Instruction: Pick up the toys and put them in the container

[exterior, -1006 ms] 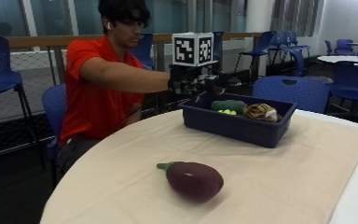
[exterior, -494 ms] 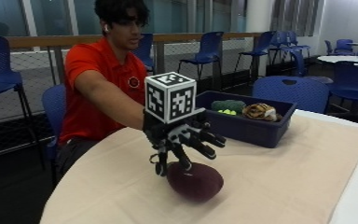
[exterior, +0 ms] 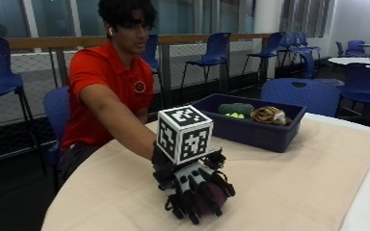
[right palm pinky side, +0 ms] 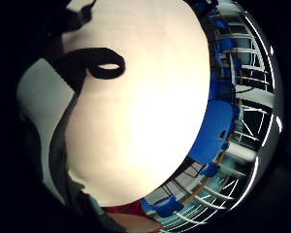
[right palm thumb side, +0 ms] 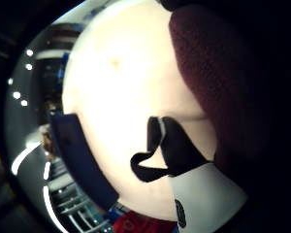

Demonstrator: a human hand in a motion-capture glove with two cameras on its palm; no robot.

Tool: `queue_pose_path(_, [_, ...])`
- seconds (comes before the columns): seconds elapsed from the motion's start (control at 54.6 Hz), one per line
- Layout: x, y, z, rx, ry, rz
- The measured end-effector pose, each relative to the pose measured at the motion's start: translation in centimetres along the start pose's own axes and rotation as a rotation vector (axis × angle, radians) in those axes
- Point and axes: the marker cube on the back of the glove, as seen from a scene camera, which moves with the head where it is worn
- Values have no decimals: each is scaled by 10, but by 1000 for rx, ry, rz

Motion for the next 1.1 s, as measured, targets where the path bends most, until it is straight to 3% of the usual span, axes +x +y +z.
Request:
queue_pose_path(0.439, [-24,12,-20,106,48,-60])
queue_pose_path(0.695, [-85,56,-75,139,37,-185])
queue_pose_path(1.098, [-270,170,-147,187,-32,-587])
